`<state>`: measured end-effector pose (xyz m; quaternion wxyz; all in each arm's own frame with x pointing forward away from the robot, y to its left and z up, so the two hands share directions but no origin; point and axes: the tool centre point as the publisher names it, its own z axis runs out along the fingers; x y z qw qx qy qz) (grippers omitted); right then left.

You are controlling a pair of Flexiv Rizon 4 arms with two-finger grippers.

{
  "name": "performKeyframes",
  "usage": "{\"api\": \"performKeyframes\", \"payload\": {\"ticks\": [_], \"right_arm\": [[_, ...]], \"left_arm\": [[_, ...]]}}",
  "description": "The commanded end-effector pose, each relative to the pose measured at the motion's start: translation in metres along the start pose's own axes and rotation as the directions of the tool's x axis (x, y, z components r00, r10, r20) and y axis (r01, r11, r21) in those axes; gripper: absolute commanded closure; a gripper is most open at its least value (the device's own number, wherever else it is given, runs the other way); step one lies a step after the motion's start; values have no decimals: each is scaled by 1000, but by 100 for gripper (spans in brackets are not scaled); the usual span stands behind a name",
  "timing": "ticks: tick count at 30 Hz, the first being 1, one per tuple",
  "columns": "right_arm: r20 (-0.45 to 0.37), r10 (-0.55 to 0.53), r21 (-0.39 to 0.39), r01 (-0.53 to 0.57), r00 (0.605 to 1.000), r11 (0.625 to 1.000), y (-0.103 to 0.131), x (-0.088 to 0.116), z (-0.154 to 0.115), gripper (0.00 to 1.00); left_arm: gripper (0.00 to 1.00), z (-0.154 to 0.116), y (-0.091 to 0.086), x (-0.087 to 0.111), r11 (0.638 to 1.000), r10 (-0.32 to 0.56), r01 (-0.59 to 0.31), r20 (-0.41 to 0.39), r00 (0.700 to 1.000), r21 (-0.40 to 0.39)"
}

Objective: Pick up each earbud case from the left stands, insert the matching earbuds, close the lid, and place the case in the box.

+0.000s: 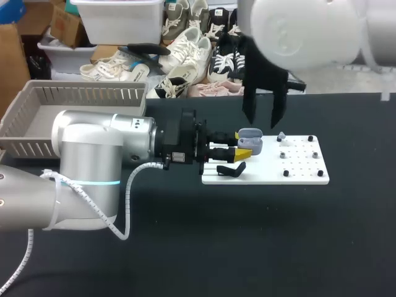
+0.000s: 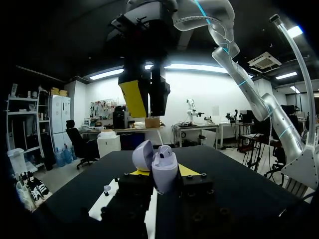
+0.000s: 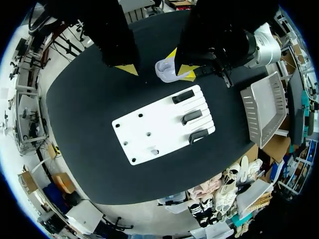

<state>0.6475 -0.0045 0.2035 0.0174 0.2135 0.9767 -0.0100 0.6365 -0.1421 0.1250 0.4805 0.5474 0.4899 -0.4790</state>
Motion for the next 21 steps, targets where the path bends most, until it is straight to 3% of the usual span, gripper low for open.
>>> {"api": "performKeyframes", "payload": {"ticks": [1,6,13,16,19,21], "right_arm": [[49,11,-178,-2,999,984,-42,-6,-3,56],[105,-22,-215,45,994,976,-49,-27,7,48],[103,-36,-248,60,994,967,-44,-58,31,51],[90,-44,-250,65,995,966,-39,-68,44,51],[94,-65,-227,85,993,970,-31,-75,60,42],[102,-81,-211,101,991,972,-24,-78,71,44]], "left_arm": [[100,0,-1,0,1000,2,-2,0,1000,-6],[100,0,-1,0,1000,2,-2,0,1000,-6],[100,0,-1,0,1000,2,-2,0,1000,-6],[100,0,-1,0,1000,2,-2,0,1000,-6],[100,0,-1,0,1000,2,-2,0,1000,-6],[100,0,-1,0,1000,2,-2,0,1000,-6]]}}
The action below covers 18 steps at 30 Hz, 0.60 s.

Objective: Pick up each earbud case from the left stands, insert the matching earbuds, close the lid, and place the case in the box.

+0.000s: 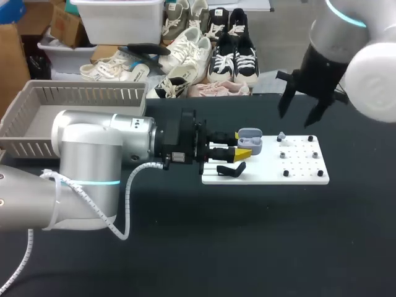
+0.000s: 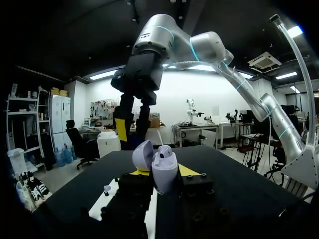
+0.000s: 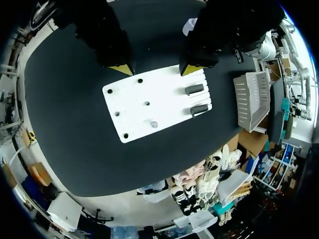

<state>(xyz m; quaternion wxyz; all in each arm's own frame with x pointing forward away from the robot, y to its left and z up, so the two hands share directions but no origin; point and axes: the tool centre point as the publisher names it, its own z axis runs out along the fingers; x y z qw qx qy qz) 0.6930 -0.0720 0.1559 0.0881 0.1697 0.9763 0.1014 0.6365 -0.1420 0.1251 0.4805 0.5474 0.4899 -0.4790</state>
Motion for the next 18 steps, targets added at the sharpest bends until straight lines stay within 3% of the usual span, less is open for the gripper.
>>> {"api": "performKeyframes", "payload": {"ticks": [1,12,18], "right_arm": [[1,-21,42,20,1000,999,13,-11,31,45],[-2,36,43,-36,999,998,13,-43,85,56],[-13,62,35,-62,998,997,7,-51,101,53]], "left_arm": [[100,0,-1,0,1000,2,-2,1,1000,-5],[100,0,-1,0,1000,2,-2,1,1000,-5],[100,0,-1,0,1000,2,-2,1,1000,-5]]}}
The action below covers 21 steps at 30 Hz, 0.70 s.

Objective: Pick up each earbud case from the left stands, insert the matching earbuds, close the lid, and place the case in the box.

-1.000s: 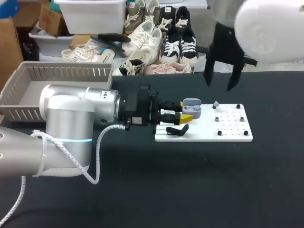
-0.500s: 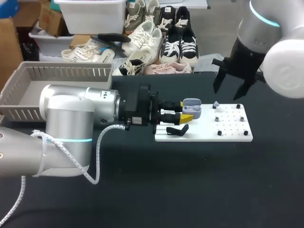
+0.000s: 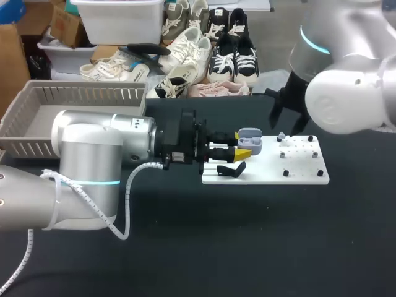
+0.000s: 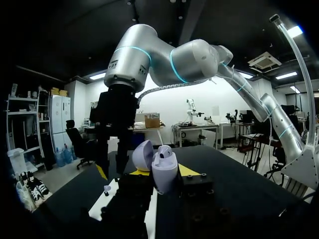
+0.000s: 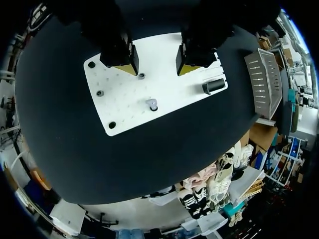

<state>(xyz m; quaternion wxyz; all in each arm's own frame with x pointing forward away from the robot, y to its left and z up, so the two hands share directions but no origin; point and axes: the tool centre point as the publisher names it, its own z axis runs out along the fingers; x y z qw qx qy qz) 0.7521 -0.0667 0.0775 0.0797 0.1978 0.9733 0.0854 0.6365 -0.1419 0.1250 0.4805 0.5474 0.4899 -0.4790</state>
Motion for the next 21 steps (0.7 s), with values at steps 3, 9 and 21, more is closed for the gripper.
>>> {"api": "performKeyframes", "payload": {"ticks": [3,9,21], "right_arm": [[-2,12,-12,-12,1000,1000,1,-11,18,53],[22,35,-40,-34,999,999,-7,-16,20,53],[31,42,-56,-40,999,998,-18,-15,30,53]], "left_arm": [[100,0,-1,0,1000,2,-2,1,1000,-5],[100,0,-1,0,1000,2,-2,1,1000,-5],[100,0,-1,0,1000,2,-2,1,1000,-5]]}}
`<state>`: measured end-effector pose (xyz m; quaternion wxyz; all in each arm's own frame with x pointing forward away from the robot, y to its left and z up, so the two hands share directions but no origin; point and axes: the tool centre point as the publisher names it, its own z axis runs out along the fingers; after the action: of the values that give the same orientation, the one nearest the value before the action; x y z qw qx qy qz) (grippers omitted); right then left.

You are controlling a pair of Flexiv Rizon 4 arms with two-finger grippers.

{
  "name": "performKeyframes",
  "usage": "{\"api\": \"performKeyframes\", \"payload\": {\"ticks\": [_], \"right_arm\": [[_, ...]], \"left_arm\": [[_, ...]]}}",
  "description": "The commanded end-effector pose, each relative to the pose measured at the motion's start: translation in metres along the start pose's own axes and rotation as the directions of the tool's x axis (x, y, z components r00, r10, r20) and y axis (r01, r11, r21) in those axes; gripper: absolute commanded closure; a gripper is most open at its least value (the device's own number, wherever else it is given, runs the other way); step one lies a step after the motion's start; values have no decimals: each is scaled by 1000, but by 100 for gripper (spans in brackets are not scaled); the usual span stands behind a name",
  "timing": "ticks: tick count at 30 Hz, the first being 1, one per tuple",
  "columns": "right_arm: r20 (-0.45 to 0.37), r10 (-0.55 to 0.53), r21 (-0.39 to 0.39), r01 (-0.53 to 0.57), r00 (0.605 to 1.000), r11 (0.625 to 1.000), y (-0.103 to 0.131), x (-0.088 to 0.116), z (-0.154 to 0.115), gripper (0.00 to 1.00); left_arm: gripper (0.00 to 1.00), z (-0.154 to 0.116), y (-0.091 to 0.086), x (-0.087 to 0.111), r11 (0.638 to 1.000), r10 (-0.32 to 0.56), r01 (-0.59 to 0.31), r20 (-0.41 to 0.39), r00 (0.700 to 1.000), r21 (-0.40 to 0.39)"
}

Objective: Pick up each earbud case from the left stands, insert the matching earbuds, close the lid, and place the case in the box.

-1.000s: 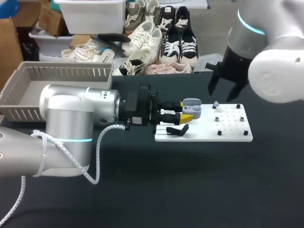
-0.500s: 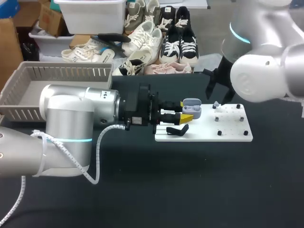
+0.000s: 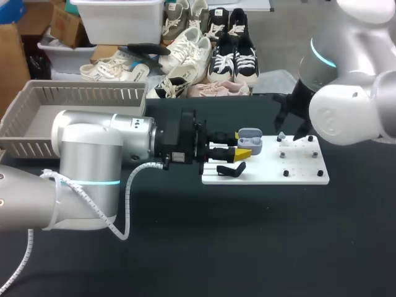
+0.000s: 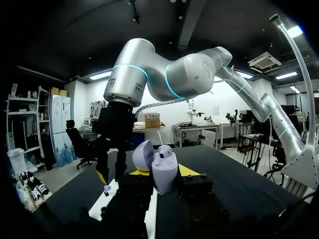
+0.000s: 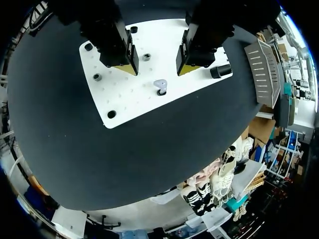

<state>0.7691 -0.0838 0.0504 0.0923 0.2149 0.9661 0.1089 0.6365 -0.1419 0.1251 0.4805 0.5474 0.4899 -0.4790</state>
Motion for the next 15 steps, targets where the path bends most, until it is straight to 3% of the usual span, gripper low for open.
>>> {"api": "performKeyframes", "payload": {"ticks": [1,15], "right_arm": [[11,2,-7,-2,1000,1000,-3,5,3,53],[8,-24,-15,24,1000,1000,4,-1,13,58]], "left_arm": [[100,0,-1,0,1000,2,-2,1,1000,-5],[100,0,-1,0,1000,2,-2,1,1000,-5]]}}
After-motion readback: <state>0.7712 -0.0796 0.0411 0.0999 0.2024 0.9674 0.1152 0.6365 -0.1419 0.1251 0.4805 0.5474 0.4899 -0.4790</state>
